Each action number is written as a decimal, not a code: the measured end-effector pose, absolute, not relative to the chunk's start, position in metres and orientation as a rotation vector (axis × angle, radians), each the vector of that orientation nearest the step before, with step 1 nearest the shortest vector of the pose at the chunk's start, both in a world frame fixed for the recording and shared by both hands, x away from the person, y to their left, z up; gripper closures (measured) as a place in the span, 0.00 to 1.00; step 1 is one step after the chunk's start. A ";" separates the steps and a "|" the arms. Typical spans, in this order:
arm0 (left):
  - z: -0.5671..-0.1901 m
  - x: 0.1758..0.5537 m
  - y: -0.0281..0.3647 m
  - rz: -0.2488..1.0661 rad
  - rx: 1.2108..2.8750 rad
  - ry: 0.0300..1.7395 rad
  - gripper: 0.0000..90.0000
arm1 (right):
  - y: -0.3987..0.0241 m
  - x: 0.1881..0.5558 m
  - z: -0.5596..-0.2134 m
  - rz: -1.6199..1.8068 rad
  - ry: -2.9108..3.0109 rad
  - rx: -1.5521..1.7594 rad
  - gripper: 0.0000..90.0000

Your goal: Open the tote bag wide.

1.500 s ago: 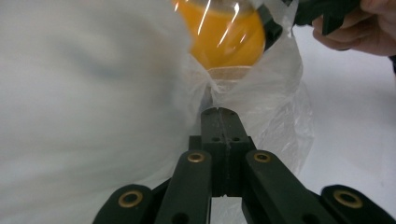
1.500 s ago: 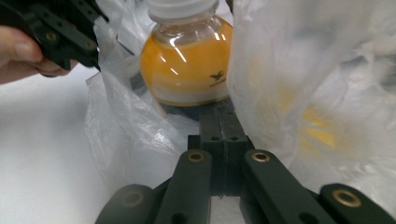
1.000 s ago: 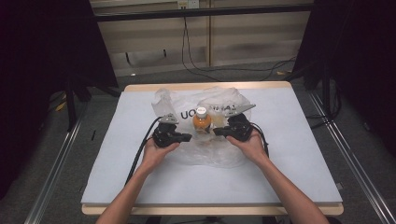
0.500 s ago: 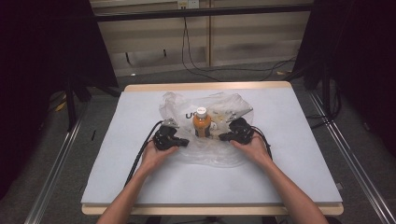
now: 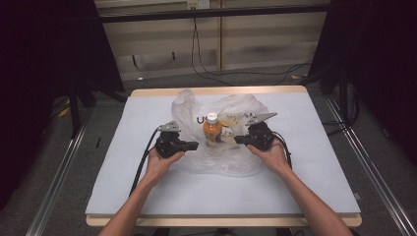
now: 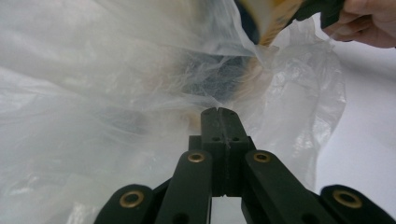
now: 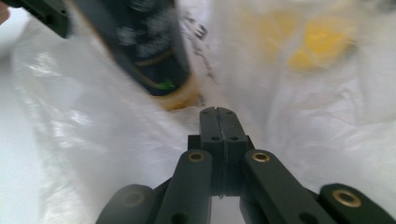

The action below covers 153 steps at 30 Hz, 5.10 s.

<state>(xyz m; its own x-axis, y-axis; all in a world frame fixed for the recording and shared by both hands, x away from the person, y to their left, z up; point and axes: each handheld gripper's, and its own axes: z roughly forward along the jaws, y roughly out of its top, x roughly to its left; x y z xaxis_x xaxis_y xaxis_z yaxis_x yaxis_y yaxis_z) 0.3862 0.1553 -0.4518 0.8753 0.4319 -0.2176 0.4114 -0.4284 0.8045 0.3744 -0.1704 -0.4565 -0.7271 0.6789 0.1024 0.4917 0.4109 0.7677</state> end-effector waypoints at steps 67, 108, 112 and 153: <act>-0.462 0.429 0.128 0.206 2.598 0.476 1.00 | -0.173 0.403 -0.465 0.752 2.717 0.938 1.00; -0.416 0.392 0.164 0.180 2.478 0.430 1.00 | -0.234 0.373 -0.416 1.066 2.553 0.959 1.00; -0.398 0.390 0.164 0.169 2.415 0.385 1.00 | -0.223 0.382 -0.399 1.074 2.542 0.918 1.00; -0.453 0.454 0.167 0.290 2.853 0.584 1.00 | -0.217 0.388 -0.453 0.384 2.875 0.797 1.00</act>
